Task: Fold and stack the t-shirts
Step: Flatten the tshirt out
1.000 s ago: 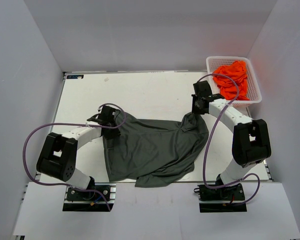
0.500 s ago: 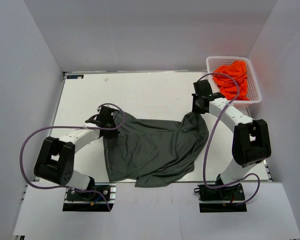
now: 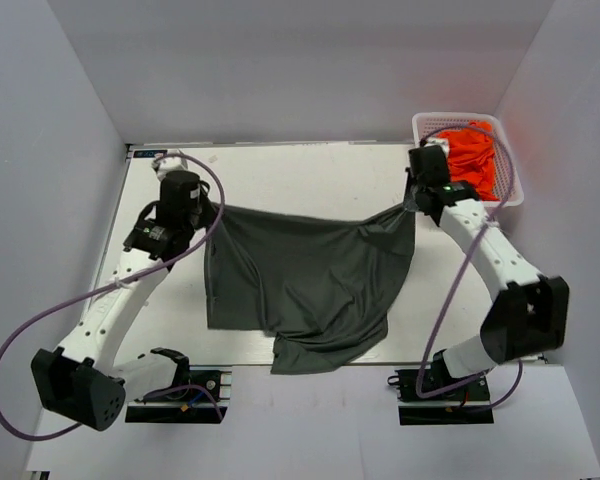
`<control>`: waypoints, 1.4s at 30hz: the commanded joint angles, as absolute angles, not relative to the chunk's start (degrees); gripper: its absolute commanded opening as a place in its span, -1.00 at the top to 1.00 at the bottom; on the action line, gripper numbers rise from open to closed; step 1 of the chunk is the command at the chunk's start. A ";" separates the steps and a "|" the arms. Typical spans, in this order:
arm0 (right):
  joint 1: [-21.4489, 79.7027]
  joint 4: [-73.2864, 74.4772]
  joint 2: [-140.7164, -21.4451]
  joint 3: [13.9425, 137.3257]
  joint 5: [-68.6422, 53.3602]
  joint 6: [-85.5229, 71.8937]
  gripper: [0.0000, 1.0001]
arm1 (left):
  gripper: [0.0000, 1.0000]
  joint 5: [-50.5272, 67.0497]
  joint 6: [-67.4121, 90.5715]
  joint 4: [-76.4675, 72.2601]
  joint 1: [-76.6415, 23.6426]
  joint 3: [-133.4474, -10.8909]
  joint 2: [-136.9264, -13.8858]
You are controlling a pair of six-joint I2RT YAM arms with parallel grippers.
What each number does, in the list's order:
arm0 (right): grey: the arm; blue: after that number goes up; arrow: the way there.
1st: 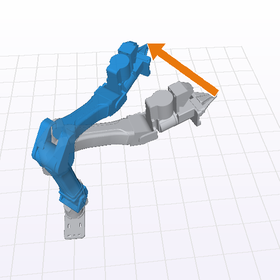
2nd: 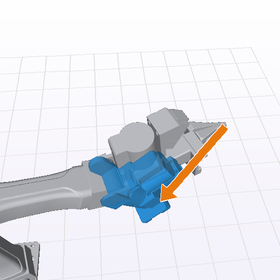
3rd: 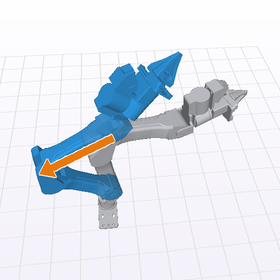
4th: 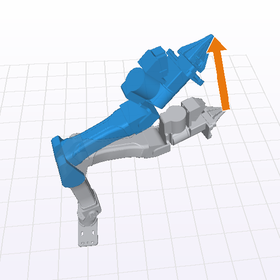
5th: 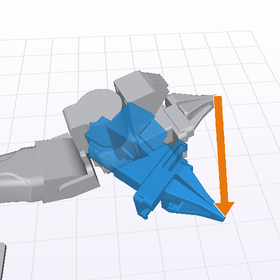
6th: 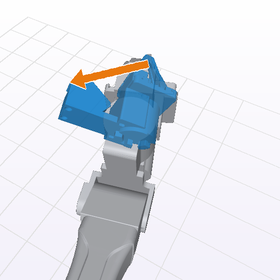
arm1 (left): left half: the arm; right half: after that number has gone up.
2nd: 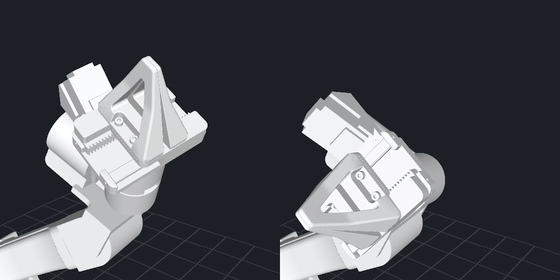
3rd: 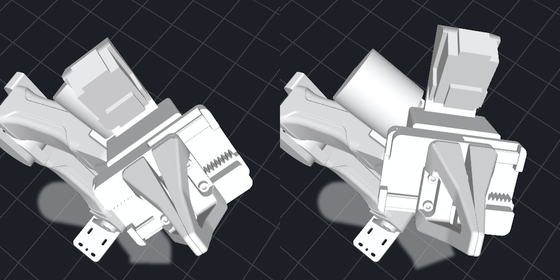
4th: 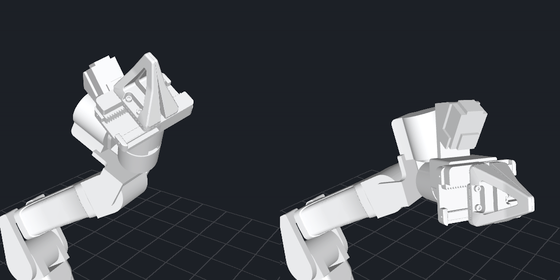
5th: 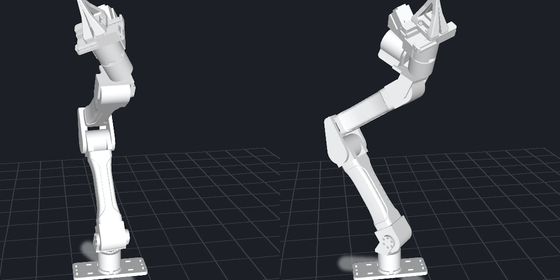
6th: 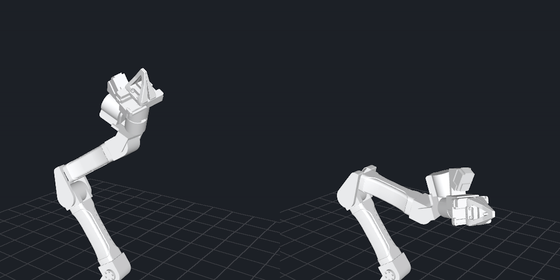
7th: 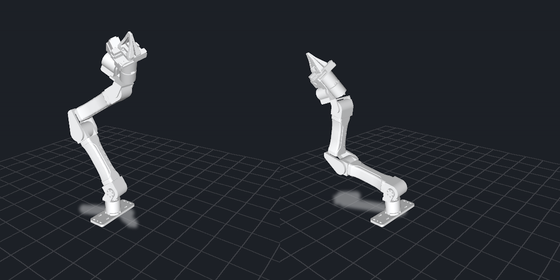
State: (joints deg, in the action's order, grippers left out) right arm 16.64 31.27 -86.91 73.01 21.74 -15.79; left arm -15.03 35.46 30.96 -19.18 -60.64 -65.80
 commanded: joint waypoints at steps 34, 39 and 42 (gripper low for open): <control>15.38 31.64 -47.47 110.47 12.05 5.18 1.00 | 1.00 -13.45 26.63 30.67 -18.81 -96.68 -42.72; 15.29 31.47 -44.92 111.97 8.97 5.62 1.00 | 1.00 -7.22 27.25 31.46 -18.81 -100.00 -41.04; 15.29 31.38 -43.95 111.89 7.92 5.36 1.00 | 1.00 -5.90 27.25 32.08 -18.81 -101.24 -40.43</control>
